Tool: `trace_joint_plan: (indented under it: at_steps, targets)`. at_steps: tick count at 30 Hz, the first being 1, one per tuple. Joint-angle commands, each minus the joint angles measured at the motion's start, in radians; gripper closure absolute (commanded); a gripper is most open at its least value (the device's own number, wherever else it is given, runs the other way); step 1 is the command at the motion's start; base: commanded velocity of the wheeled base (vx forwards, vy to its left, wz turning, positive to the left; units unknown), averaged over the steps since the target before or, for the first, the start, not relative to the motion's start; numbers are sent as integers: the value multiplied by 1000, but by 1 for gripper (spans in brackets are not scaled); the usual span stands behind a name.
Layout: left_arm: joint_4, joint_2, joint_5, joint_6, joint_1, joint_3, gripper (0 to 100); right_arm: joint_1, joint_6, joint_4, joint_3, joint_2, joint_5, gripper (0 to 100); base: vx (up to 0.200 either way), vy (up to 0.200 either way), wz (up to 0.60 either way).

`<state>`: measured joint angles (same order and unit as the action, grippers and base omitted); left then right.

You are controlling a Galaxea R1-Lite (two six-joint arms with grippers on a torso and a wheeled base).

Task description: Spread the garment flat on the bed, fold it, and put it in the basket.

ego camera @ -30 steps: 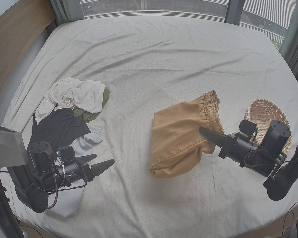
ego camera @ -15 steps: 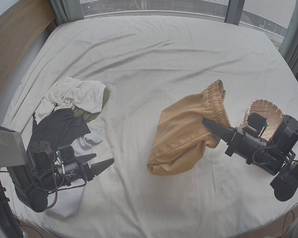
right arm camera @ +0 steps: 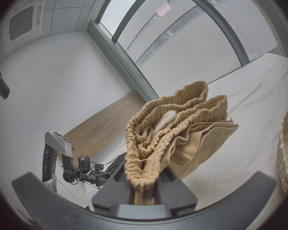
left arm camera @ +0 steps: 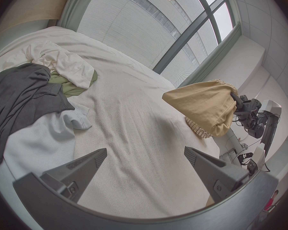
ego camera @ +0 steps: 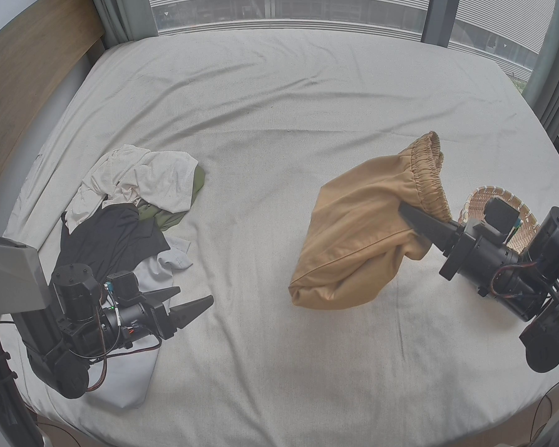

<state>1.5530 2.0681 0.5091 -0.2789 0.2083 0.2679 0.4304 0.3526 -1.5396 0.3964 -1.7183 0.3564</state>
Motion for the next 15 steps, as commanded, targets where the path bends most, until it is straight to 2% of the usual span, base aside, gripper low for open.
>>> trace_joint_plan:
  at_steps: [1,4,10,15]
  targets:
    - [4,0,0,0,0,-1,0,-47,-3,-1,6,29,1,100,0,0,0]
    - [4,0,0,0,-1,1,0,-65,-3,-1,7,37,1,100,0,0,0]
    - [4,1,0,0,2,2,0,-162,-12,3,21,66,3,100,0,0,0]
    - [4,3,0,0,2,2,0,-292,-136,61,22,63,3,100,0,0,0]
